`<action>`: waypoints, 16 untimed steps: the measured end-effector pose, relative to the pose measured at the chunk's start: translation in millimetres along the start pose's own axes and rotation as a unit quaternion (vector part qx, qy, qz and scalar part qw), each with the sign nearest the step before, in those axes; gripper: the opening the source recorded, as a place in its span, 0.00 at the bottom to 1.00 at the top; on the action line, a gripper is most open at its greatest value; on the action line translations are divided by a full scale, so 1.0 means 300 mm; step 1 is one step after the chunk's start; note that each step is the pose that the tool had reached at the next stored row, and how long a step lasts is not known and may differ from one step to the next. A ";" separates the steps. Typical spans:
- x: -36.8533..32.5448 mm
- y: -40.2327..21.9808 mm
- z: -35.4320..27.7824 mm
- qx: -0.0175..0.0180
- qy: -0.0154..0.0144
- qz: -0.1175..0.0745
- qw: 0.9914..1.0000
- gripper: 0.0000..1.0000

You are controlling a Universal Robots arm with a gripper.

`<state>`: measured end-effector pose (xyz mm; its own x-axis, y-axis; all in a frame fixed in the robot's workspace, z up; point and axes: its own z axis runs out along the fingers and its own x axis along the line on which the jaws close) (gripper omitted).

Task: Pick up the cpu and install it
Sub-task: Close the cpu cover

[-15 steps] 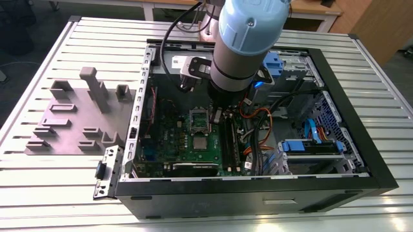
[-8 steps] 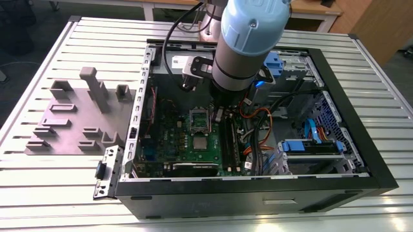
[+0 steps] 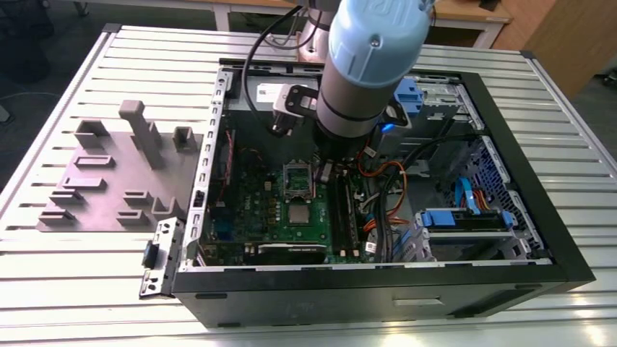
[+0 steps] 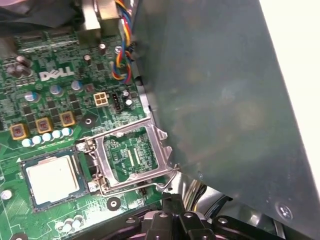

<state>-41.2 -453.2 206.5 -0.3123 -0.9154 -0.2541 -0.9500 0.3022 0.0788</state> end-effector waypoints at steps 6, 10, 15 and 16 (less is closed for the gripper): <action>-0.007 0.002 0.009 0.001 -0.006 0.010 1.000 0.11; -0.007 0.004 0.017 0.000 -0.008 0.010 1.000 0.11; -0.005 0.006 0.027 0.000 -0.008 0.010 1.000 0.11; -0.004 0.006 0.027 0.000 -0.008 0.010 1.000 0.11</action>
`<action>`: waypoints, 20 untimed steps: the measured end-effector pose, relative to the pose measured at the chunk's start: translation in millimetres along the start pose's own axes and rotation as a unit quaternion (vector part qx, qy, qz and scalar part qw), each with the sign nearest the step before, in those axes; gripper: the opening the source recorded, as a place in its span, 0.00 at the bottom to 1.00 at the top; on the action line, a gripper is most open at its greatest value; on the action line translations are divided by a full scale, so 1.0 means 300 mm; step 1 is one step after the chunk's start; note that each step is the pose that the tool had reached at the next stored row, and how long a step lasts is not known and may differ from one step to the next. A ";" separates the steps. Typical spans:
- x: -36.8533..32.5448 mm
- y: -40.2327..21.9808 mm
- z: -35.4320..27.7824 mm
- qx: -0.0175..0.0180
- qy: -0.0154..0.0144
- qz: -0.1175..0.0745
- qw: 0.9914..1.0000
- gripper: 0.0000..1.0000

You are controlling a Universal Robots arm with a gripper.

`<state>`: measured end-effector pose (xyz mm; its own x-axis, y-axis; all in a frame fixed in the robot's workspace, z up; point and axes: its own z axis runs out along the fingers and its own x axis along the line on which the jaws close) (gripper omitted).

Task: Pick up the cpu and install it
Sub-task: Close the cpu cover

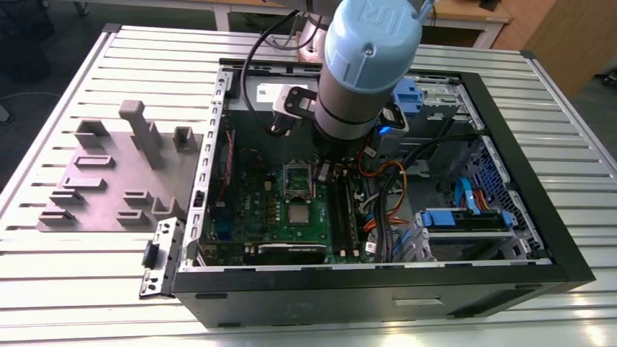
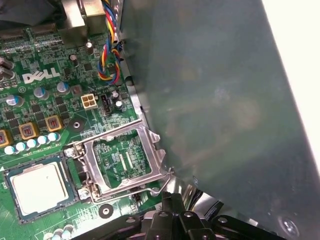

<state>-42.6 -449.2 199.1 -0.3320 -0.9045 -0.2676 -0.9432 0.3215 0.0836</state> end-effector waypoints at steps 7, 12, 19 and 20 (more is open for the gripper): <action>0.002 0.006 0.001 0.000 0.000 0.000 1.000 0.11; 0.004 0.010 0.001 0.001 0.003 0.000 1.000 0.11; 0.005 0.015 -0.001 0.002 0.005 0.000 1.000 0.11; 0.004 0.016 -0.003 0.002 0.006 0.000 1.000 0.11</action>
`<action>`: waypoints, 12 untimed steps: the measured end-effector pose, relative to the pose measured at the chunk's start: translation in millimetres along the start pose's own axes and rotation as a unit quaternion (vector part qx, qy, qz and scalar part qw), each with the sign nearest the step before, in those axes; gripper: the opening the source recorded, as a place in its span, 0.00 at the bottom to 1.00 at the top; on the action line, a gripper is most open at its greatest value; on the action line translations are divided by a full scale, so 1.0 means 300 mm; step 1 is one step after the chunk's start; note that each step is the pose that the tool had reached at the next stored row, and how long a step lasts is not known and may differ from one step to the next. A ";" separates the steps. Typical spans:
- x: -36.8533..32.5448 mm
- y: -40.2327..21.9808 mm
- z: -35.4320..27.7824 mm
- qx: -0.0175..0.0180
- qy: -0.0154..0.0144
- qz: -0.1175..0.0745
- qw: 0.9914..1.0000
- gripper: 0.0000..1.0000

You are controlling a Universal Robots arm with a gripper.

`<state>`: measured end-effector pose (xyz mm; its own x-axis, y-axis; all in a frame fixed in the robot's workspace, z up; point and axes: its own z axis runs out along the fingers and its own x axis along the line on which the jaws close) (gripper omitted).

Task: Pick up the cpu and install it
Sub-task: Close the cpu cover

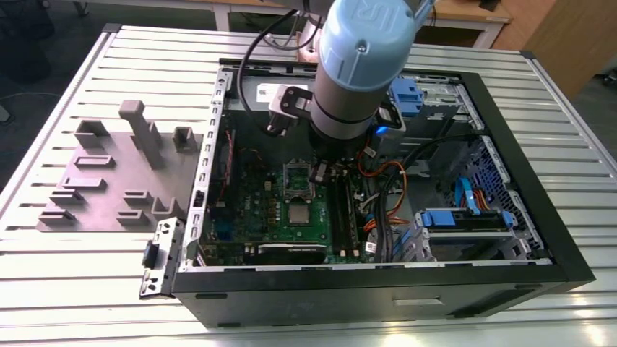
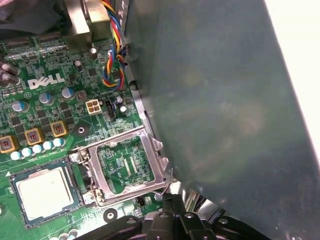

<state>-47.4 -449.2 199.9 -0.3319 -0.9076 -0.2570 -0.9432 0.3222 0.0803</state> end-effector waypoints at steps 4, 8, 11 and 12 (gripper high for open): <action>-0.001 0.002 -0.006 0.000 0.001 0.000 1.000 0.11; -0.001 0.006 -0.011 0.001 0.003 0.000 1.000 0.11; -0.002 0.009 -0.017 0.002 0.006 0.000 1.000 0.11; -0.002 0.011 -0.019 0.002 0.007 0.000 1.000 0.11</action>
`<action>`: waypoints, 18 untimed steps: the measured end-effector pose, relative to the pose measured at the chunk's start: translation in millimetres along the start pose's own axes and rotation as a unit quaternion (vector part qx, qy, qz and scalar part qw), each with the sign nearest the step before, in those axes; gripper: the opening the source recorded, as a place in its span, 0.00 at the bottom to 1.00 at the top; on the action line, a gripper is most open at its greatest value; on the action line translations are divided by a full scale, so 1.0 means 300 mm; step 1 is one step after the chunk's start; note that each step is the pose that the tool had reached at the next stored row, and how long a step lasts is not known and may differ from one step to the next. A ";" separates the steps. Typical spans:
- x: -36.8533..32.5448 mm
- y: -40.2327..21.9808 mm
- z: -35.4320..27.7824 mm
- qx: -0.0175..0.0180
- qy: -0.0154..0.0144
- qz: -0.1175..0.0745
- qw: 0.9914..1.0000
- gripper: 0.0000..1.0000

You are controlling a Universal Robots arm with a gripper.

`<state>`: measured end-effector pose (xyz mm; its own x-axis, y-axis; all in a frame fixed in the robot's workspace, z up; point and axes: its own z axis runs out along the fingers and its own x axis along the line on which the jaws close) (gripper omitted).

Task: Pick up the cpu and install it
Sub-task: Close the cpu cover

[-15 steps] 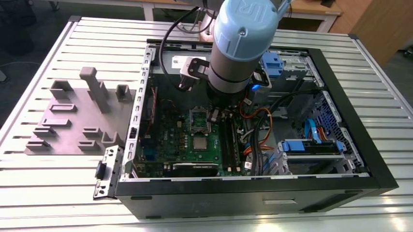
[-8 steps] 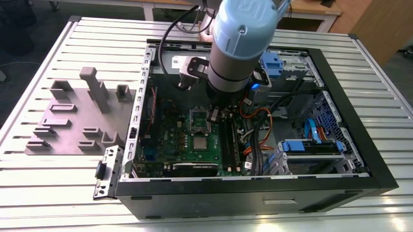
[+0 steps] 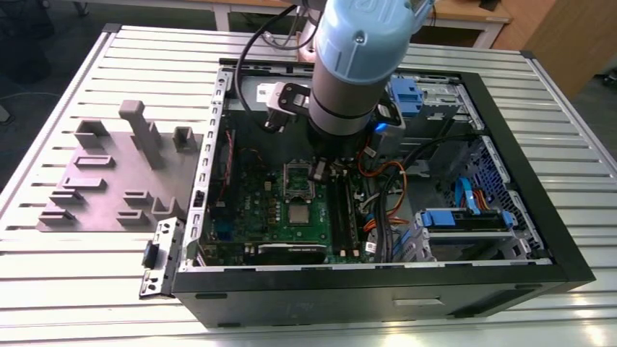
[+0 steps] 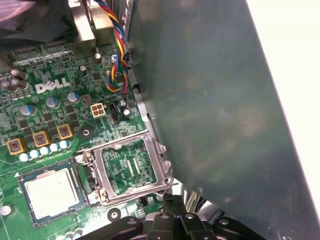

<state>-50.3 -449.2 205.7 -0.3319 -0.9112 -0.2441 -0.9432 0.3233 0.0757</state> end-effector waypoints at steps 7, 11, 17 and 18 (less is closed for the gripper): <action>-0.002 0.006 -0.017 0.001 0.004 0.000 1.000 0.11; -0.005 0.008 -0.028 0.001 0.005 0.000 1.000 0.11; -0.008 0.010 -0.042 0.002 0.005 0.000 1.000 0.11; -0.009 0.010 -0.044 0.002 0.005 0.000 1.000 0.11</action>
<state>-52.5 -449.1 219.2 -0.3321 -0.9138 -0.2339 -0.9432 0.3242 0.0727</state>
